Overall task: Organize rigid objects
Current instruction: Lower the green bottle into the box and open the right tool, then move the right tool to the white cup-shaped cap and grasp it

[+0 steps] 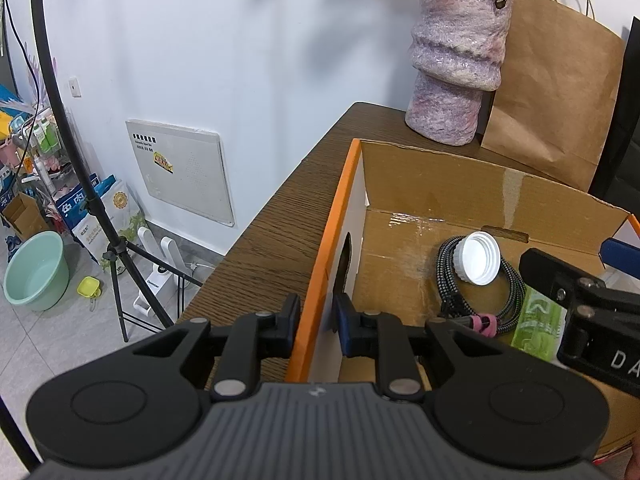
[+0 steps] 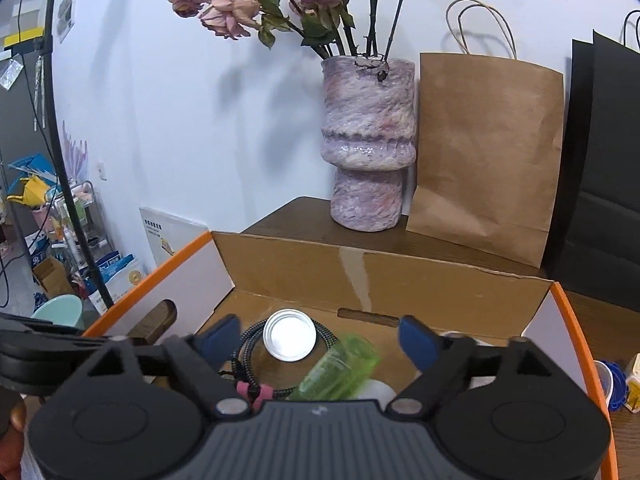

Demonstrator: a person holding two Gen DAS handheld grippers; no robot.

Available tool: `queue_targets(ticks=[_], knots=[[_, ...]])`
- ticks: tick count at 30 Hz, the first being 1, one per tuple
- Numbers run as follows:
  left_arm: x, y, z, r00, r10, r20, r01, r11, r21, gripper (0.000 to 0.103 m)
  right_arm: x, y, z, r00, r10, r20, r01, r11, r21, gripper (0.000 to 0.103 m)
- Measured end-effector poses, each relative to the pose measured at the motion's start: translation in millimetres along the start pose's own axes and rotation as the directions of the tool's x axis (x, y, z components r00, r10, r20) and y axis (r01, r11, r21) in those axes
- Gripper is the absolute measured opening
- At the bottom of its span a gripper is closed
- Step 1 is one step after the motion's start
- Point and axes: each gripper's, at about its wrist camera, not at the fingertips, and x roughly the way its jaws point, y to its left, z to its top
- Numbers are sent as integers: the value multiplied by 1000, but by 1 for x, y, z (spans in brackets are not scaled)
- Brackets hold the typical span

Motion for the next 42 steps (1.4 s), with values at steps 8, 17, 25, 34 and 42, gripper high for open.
queue_targets(ticks=[8,17,25,34,42], knots=[[0,0,0,1000,0,0,0,1000,-1,20,-2,2,1,1000,-10,1,10,1000,-11,100],[0,1,0,1000,-1,0,1,1000,-1,20,-27,-25,8,996,-56,63,55,998,18,103],[0,0,0,1000,1,1,-1,1000,1,20,-59,-104,3,974,-201,101,190,975,114,103],[0,2,1,1000,4,2,-4,1000,5,20,-94,-224,-33,904,-421,79,393,889,236,103],[1,0,1,1000,16,6,-16,1000,15,20,-97,-320,-71,851,-524,-27,507,809,299,103]])
